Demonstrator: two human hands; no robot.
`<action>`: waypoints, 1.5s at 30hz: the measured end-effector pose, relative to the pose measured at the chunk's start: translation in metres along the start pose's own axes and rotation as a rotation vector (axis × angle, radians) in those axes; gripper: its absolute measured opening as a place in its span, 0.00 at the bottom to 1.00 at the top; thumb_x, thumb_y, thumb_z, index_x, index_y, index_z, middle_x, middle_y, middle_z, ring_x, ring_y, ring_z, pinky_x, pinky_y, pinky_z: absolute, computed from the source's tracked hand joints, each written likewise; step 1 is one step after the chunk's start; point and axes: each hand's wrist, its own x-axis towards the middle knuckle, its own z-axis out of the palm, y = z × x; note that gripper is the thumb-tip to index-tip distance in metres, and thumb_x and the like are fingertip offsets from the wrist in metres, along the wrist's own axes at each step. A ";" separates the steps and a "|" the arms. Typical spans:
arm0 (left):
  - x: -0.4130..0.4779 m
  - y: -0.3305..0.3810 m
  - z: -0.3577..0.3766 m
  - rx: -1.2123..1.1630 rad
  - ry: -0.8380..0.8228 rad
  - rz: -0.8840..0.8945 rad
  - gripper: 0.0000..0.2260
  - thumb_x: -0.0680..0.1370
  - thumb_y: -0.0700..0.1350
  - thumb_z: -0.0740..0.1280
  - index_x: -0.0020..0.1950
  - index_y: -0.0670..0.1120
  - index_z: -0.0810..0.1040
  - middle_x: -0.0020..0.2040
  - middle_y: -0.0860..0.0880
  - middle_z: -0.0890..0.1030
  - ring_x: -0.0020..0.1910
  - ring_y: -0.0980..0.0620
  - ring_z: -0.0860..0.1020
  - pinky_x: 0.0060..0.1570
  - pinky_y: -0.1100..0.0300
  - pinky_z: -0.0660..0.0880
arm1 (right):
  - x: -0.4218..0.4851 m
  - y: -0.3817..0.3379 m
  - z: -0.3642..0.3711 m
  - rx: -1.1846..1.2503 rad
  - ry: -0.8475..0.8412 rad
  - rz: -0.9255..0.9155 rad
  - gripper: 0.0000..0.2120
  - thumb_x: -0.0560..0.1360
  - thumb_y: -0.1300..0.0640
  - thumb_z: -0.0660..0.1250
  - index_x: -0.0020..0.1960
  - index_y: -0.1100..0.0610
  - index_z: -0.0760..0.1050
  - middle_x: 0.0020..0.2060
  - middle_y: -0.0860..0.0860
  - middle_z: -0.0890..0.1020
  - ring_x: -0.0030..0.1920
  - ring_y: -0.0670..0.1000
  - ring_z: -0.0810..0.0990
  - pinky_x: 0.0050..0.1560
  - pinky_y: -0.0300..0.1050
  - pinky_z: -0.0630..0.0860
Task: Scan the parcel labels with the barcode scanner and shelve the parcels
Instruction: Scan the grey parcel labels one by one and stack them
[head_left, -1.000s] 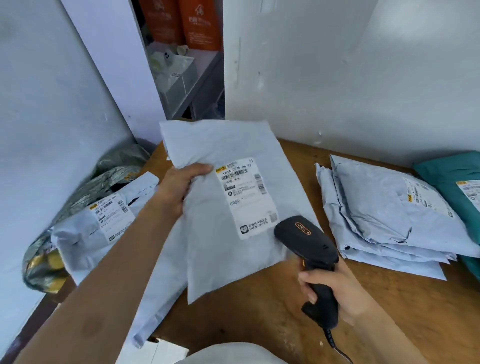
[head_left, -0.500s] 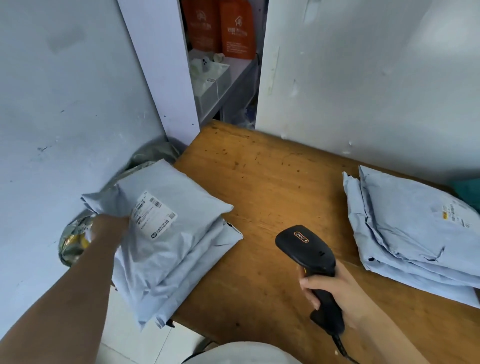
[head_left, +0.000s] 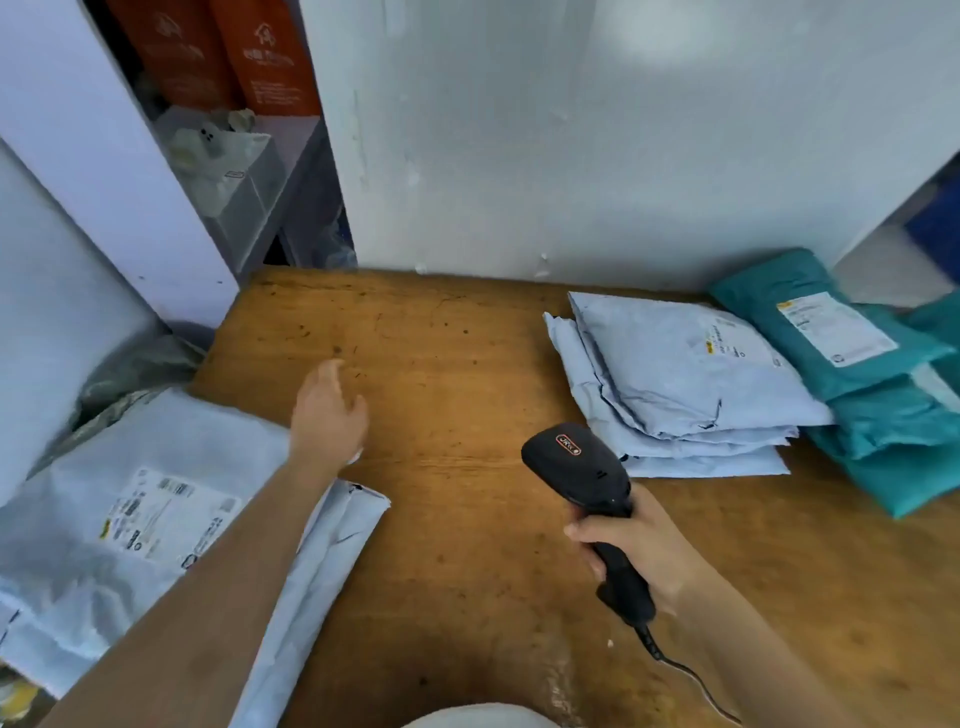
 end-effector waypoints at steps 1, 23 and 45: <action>0.004 0.022 0.015 -0.037 -0.113 0.061 0.21 0.78 0.41 0.65 0.70 0.42 0.66 0.66 0.41 0.73 0.62 0.43 0.73 0.62 0.48 0.72 | -0.005 -0.001 -0.006 0.003 0.040 -0.003 0.17 0.60 0.54 0.73 0.33 0.67 0.72 0.20 0.57 0.70 0.24 0.54 0.67 0.31 0.44 0.68; -0.012 0.265 0.253 -0.852 -0.703 -0.656 0.31 0.63 0.47 0.78 0.63 0.42 0.72 0.61 0.43 0.77 0.55 0.41 0.78 0.57 0.40 0.75 | -0.123 0.048 -0.203 0.164 0.380 0.062 0.17 0.58 0.55 0.74 0.40 0.64 0.74 0.22 0.55 0.71 0.22 0.52 0.68 0.28 0.41 0.67; -0.173 0.076 0.127 -0.292 -0.213 -0.578 0.34 0.78 0.50 0.65 0.76 0.40 0.51 0.72 0.40 0.65 0.67 0.40 0.69 0.61 0.49 0.70 | -0.093 0.047 -0.136 0.067 -0.092 0.142 0.13 0.61 0.62 0.70 0.44 0.65 0.74 0.24 0.54 0.74 0.20 0.51 0.68 0.27 0.42 0.66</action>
